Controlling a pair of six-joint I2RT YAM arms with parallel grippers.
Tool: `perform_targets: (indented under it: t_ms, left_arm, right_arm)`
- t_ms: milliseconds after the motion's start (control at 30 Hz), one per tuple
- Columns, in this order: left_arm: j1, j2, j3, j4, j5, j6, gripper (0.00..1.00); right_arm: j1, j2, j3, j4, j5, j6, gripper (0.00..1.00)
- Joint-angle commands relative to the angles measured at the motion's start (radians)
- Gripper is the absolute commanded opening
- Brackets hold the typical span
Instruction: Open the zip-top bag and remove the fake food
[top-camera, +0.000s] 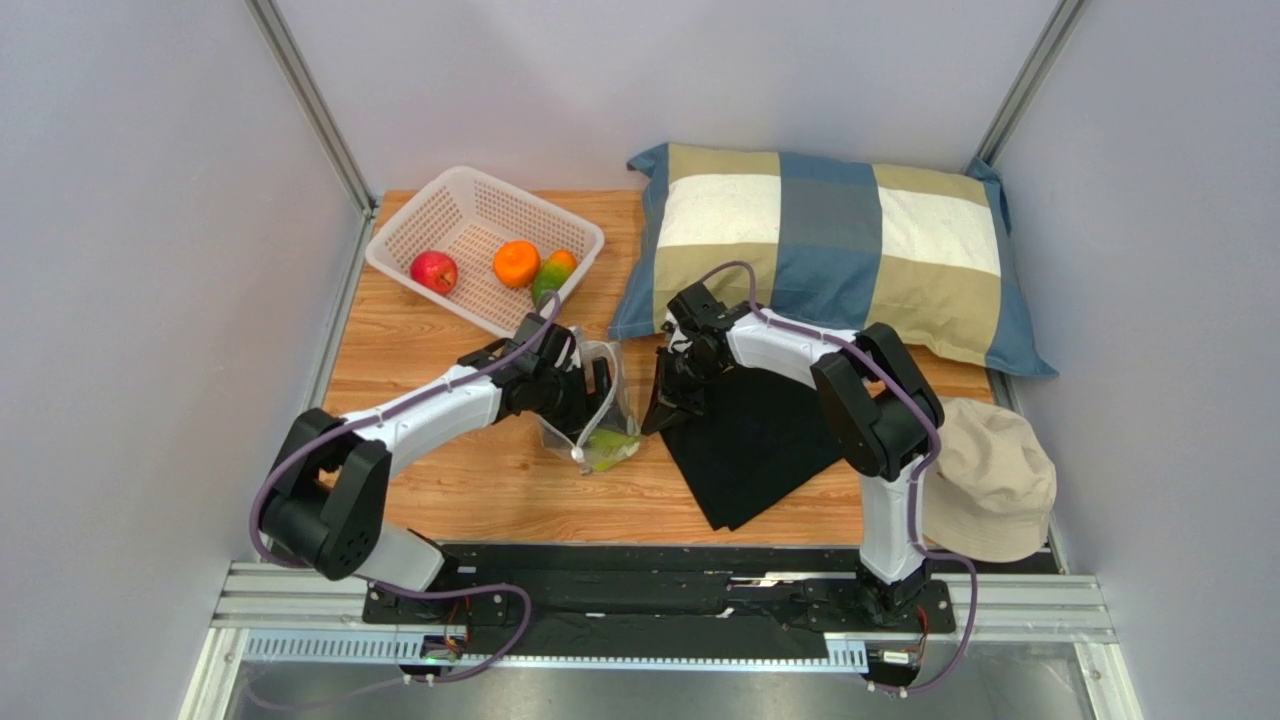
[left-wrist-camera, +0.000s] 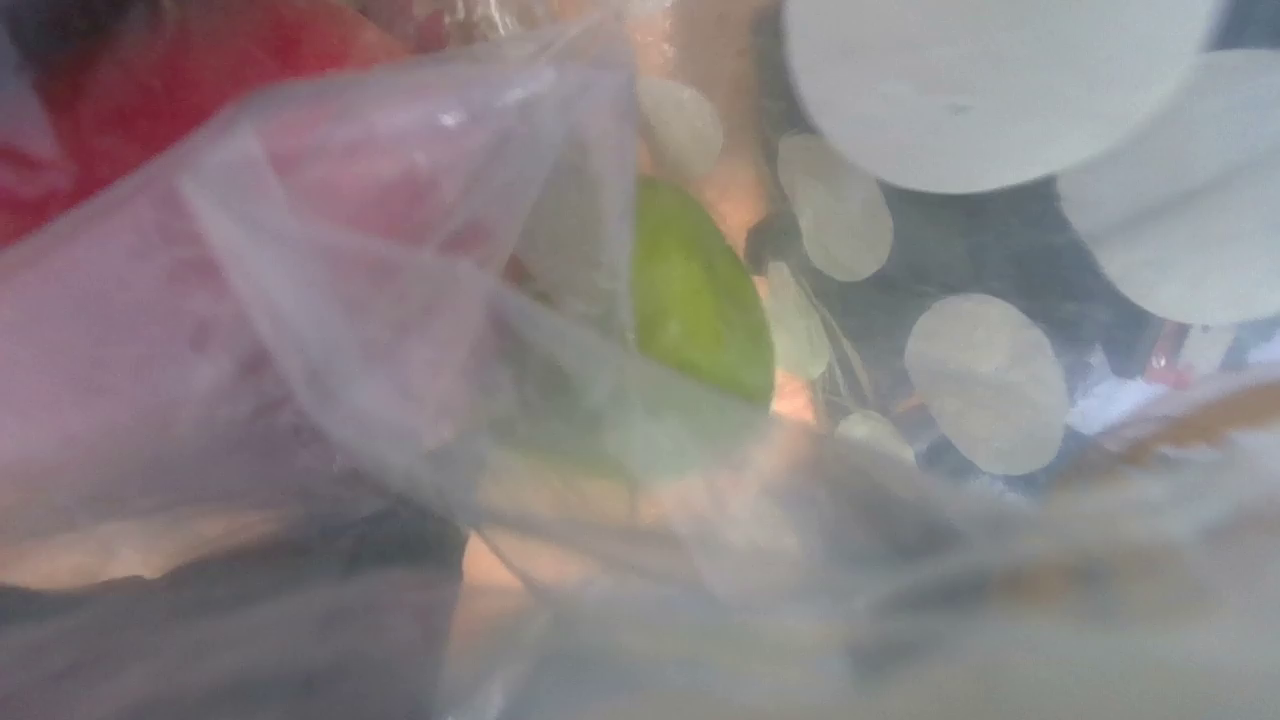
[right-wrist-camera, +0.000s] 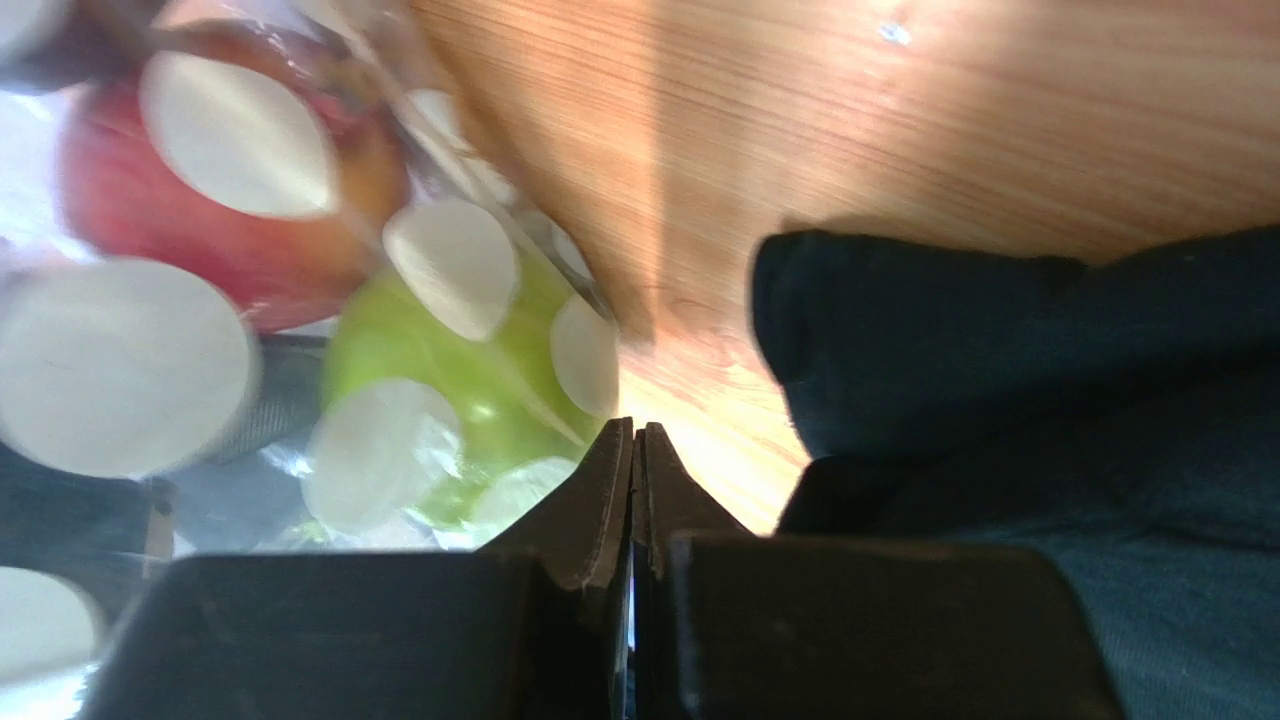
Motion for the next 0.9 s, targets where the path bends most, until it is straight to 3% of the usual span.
perform_targets:
  t_ms: [0, 233, 433, 700, 733, 867]
  left_arm:
    - [-0.018, -0.08, -0.006, 0.013, -0.064, -0.013, 0.86]
    - [-0.022, 0.068, 0.063, -0.044, -0.131, 0.01, 0.88]
    - [-0.025, 0.137, 0.092, -0.027, -0.163, 0.024, 0.79]
    - [-0.031, 0.263, 0.1, -0.003, -0.168, 0.05, 0.76]
    - [-0.031, 0.28, 0.092, 0.008, -0.173, 0.055, 0.73]
    - [-0.031, 0.288, 0.077, 0.043, -0.168, 0.082, 0.32]
  right_arm:
    - [-0.008, 0.006, 0.101, -0.029, 0.029, -0.082, 0.0]
    - [-0.006, 0.061, 0.153, -0.033, -0.028, -0.081, 0.0]
    - [-0.005, 0.078, 0.116, 0.015, -0.074, -0.04, 0.0]
    - [0.023, 0.088, 0.102, 0.079, -0.111, 0.014, 0.0]
    - [0.021, 0.083, 0.102, 0.07, -0.106, 0.008, 0.0]
    - [0.003, 0.037, 0.098, 0.001, -0.067, -0.044, 0.0]
